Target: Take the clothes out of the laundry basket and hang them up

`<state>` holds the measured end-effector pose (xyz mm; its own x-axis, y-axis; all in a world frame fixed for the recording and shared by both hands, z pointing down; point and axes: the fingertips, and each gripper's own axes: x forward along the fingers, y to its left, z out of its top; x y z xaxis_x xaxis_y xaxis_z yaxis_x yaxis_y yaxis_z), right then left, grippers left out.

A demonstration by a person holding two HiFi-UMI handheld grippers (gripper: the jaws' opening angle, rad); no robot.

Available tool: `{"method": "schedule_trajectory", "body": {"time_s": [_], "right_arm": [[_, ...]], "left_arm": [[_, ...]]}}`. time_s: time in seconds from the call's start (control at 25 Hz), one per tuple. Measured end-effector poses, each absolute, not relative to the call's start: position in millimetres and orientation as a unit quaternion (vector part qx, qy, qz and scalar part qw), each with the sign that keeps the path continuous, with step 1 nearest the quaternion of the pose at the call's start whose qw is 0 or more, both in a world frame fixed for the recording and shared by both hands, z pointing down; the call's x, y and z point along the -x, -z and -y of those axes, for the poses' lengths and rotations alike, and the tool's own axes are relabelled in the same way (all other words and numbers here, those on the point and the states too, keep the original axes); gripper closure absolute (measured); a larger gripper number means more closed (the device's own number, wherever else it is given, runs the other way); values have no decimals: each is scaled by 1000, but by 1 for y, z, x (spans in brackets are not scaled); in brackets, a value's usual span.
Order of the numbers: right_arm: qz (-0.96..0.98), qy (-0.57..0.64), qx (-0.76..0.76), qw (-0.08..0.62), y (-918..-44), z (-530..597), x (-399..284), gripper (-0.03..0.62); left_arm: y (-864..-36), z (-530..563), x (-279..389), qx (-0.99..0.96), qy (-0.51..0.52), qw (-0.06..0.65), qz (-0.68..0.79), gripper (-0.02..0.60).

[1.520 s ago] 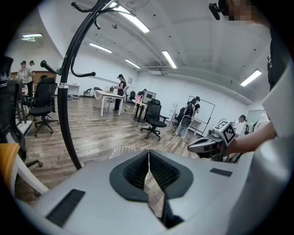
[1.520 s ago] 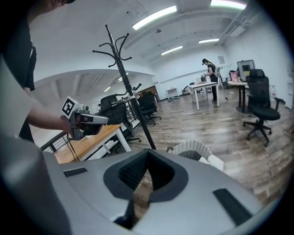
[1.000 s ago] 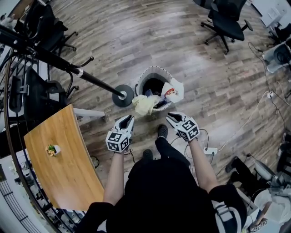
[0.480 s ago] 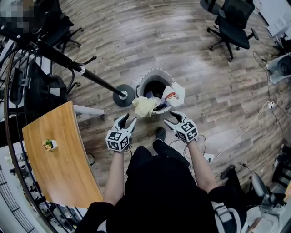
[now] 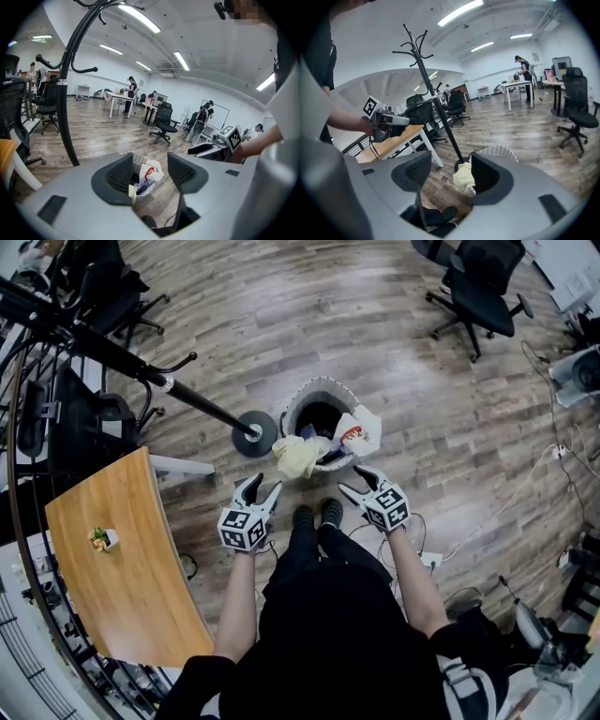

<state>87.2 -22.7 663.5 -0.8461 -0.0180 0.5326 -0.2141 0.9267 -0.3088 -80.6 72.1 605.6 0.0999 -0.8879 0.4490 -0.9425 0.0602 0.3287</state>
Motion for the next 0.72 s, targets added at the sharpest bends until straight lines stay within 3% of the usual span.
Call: {"method": "schedule_trajectory", "body": {"time_s": [0.32, 0.72], "right_arm": [[935, -197, -59, 288, -683, 10, -83, 312], [925, -223, -47, 304, -742, -9, -54, 326]], "left_arm": [[-616, -76, 83, -698, -65, 299, 648, 350], [-690, -72, 98, -690, -86, 350, 627, 350]]}}
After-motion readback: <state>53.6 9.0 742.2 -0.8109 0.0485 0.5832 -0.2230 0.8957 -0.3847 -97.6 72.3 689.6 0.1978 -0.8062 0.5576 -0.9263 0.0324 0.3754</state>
